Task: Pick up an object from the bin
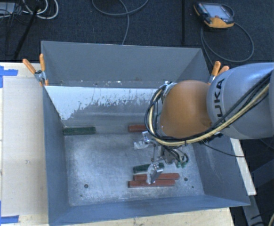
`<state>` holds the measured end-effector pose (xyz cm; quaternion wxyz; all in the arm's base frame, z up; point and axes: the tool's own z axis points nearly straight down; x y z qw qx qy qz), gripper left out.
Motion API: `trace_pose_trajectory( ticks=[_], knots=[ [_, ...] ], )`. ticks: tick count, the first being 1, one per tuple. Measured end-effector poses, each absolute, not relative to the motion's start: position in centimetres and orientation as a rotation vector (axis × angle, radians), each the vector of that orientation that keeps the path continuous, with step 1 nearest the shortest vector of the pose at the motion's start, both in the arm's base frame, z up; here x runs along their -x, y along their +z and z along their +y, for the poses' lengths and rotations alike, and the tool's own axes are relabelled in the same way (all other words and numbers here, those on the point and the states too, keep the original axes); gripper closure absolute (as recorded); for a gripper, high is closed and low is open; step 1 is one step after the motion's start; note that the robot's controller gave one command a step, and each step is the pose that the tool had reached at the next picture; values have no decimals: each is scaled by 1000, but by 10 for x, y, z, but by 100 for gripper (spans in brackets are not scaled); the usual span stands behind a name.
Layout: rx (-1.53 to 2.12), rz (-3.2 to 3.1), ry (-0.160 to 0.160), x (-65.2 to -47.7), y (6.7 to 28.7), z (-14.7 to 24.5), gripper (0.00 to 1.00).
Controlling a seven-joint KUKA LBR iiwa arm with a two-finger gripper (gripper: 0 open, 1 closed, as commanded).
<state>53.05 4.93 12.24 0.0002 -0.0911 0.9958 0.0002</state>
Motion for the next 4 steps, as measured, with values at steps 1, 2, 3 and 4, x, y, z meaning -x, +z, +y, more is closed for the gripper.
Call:
trace_pose_trajectory(
  ticks=[1, 2, 3, 4],
  knots=[
    [603, 3084, 1, -517, 79, 26, 0],
    [9, 3135, 3, -519, 75, 35, 100],
    [9, 3135, 3, -519, 75, 35, 100],
    [7, 3136, 3, -519, 76, 35, 100]
  ],
)
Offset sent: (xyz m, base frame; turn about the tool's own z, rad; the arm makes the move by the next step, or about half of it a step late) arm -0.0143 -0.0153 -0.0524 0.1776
